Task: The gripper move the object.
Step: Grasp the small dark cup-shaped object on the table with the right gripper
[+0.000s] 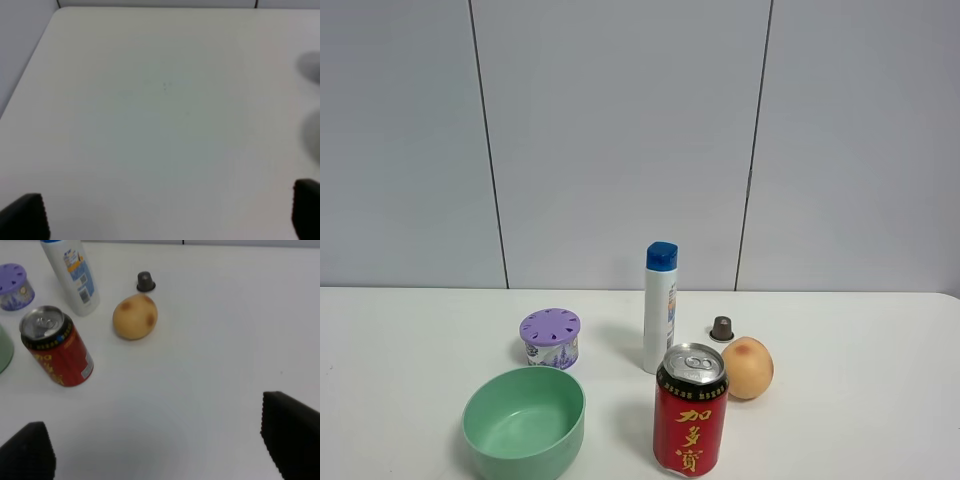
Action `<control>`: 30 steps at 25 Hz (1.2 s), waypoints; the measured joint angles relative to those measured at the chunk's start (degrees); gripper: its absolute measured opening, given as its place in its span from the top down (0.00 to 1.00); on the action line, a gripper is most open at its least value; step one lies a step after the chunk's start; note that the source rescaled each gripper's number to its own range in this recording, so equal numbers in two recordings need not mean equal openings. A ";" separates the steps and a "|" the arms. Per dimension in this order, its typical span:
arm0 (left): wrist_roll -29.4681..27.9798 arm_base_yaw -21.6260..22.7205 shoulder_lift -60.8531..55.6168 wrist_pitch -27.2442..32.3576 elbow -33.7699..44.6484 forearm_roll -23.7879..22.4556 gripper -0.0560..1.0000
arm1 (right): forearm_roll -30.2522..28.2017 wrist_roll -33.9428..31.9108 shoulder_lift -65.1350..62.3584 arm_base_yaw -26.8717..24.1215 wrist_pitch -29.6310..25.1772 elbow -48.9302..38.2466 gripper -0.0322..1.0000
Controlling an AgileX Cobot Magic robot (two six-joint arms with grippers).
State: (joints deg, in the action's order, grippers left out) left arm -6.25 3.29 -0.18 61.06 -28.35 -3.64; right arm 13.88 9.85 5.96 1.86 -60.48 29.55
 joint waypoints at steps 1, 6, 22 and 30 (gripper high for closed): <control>0.00 0.00 0.00 0.00 0.00 0.00 0.00 | 0.06 0.00 2.57 0.00 0.75 0.64 0.22; 0.00 0.00 0.00 0.00 0.00 0.00 0.00 | -0.24 1.58 16.84 0.00 6.16 7.52 0.23; 0.00 0.00 0.00 0.00 0.00 0.00 0.00 | -1.33 6.97 54.51 0.00 10.70 26.54 0.23; 0.00 0.00 0.00 0.00 0.00 0.00 0.00 | -2.14 9.13 64.94 0.24 18.06 26.98 0.23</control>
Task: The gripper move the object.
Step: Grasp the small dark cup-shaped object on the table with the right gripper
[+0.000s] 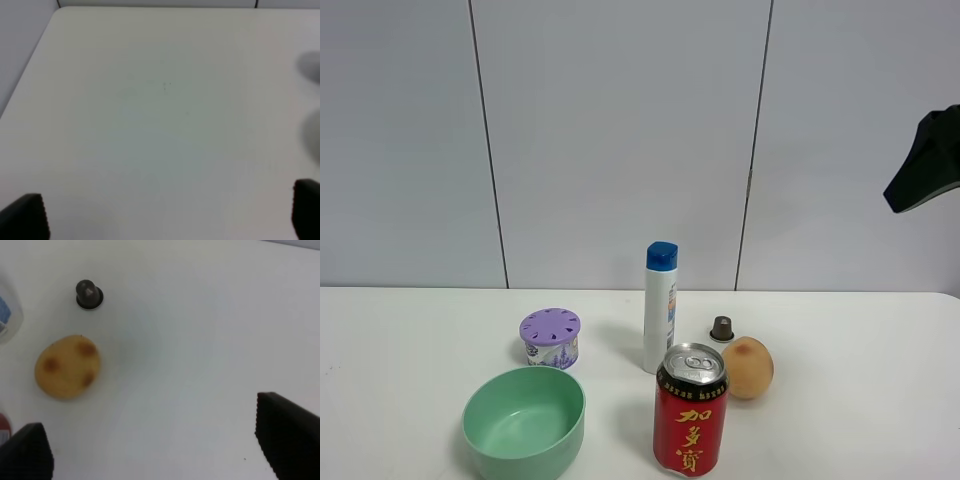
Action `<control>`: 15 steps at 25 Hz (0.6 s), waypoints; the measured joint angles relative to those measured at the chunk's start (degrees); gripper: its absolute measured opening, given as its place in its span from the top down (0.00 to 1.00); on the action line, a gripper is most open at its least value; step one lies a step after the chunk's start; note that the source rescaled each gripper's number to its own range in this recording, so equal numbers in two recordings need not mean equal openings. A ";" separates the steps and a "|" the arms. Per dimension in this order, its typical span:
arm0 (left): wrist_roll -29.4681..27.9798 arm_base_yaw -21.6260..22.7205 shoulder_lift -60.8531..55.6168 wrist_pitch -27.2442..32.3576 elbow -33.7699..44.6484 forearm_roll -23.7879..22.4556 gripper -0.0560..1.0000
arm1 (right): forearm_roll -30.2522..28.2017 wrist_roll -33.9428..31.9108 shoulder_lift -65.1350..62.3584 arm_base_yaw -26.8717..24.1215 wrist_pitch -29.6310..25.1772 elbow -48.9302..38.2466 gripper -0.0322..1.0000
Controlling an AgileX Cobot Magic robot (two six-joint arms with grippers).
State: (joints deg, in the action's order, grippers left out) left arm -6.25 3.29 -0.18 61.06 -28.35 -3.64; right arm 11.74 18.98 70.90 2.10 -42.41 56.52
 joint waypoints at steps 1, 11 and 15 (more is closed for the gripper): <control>0.00 0.00 0.00 0.00 0.00 0.00 0.00 | 0.00 0.30 1.13 0.00 0.30 0.37 0.23; 0.00 0.00 0.00 0.00 0.00 0.00 0.00 | -0.08 1.22 7.97 3.89 0.78 10.92 0.23; 0.00 0.00 0.00 0.00 0.00 0.00 0.00 | -0.28 1.28 11.98 8.87 0.66 14.51 0.23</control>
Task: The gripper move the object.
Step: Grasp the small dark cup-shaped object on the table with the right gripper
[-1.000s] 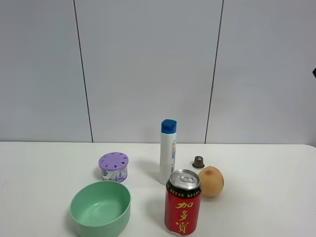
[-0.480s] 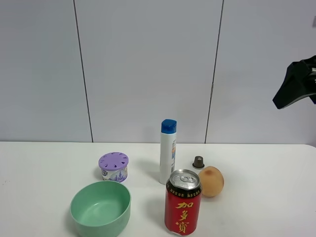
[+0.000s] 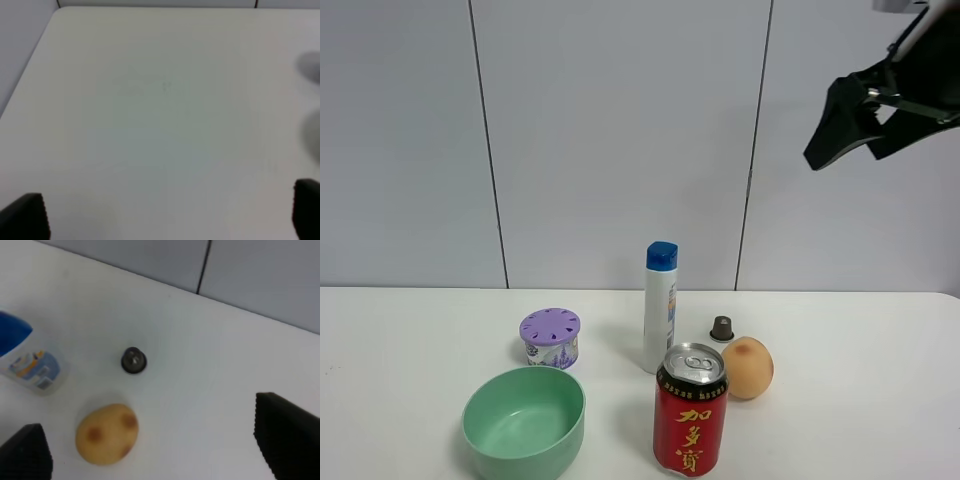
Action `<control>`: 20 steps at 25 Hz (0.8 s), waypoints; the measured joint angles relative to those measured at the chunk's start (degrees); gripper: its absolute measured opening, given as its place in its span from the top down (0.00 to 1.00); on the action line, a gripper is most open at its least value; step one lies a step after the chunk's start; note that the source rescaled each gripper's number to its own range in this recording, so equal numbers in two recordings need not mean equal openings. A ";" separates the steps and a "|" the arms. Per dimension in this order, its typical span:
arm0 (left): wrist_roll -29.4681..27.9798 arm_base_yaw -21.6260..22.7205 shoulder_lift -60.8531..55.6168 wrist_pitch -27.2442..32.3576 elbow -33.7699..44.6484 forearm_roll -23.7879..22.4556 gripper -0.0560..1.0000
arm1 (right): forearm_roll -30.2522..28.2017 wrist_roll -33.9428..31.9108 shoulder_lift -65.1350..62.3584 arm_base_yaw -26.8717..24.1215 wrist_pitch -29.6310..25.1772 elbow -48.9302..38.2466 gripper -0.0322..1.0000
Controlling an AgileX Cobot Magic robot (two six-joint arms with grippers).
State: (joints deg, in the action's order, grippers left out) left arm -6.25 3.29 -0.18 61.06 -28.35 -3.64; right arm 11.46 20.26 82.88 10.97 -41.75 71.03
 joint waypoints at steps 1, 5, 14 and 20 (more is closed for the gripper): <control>0.00 0.00 0.00 0.00 0.00 0.00 0.00 | 0.00 0.00 1.14 1.23 -0.04 0.76 0.23; 0.00 0.00 0.00 0.00 0.00 0.00 0.00 | -0.04 -0.11 6.53 4.33 0.45 3.60 0.23; 0.00 0.00 0.00 0.00 0.00 0.00 0.00 | -0.22 0.13 14.86 4.96 2.01 7.10 0.23; 0.00 0.00 0.00 0.00 0.00 0.00 0.00 | -0.22 1.46 17.21 4.96 3.48 7.10 0.23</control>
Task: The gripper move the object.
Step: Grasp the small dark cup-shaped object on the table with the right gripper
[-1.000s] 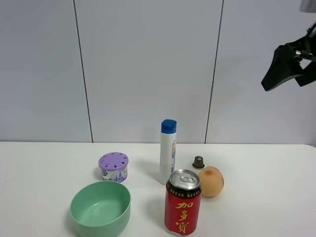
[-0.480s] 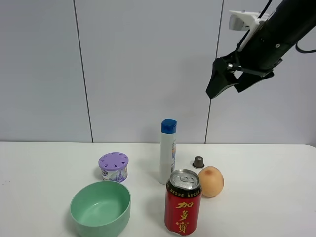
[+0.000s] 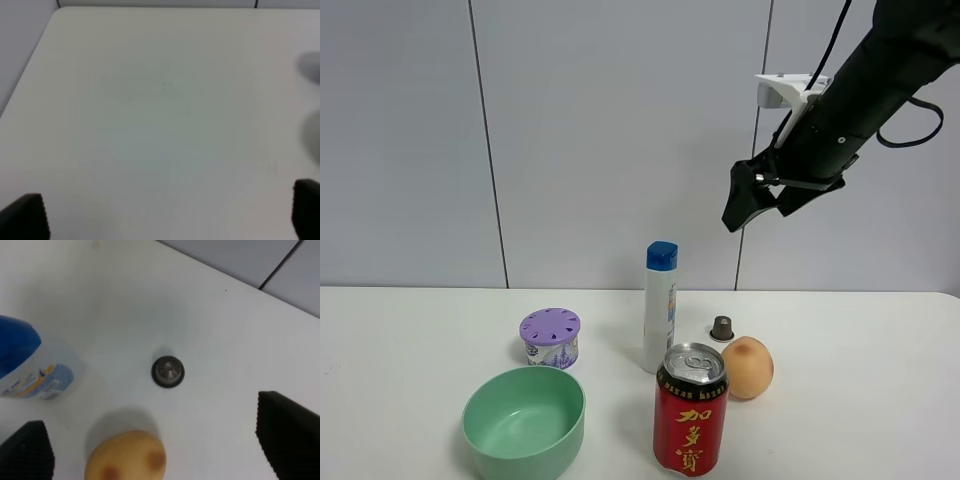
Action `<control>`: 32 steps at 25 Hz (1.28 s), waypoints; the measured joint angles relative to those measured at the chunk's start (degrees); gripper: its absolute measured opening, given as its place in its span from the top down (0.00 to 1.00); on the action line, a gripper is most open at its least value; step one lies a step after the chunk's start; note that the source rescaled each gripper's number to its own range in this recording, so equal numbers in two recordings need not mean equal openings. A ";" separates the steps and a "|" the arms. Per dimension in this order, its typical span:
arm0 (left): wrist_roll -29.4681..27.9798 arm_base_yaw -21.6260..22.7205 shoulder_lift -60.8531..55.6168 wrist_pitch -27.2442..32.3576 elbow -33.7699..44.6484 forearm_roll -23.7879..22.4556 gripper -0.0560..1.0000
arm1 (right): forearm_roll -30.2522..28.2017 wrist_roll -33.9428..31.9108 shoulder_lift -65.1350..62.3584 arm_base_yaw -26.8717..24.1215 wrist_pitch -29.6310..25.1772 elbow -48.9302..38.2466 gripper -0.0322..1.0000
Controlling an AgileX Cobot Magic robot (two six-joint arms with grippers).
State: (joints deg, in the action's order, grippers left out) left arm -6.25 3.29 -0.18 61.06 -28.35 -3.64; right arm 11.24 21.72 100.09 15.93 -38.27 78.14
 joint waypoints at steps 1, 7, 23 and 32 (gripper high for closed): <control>0.00 0.00 0.00 0.00 0.00 0.00 0.00 | 0.00 0.00 0.12 0.00 0.06 0.00 0.23; 0.00 0.00 0.00 0.00 0.00 0.00 0.00 | 0.00 1.01 0.16 0.00 1.73 0.00 0.23; 0.00 0.00 0.00 0.00 0.00 0.00 0.00 | -7.00 -5.18 5.99 0.00 4.28 0.16 0.25; 0.00 0.00 0.00 0.00 0.00 0.00 0.00 | -7.77 -7.21 11.33 0.00 8.49 0.20 0.25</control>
State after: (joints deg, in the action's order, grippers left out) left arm -6.25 3.29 -0.18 61.06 -28.35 -3.64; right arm 3.48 14.51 111.43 15.93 -29.79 78.34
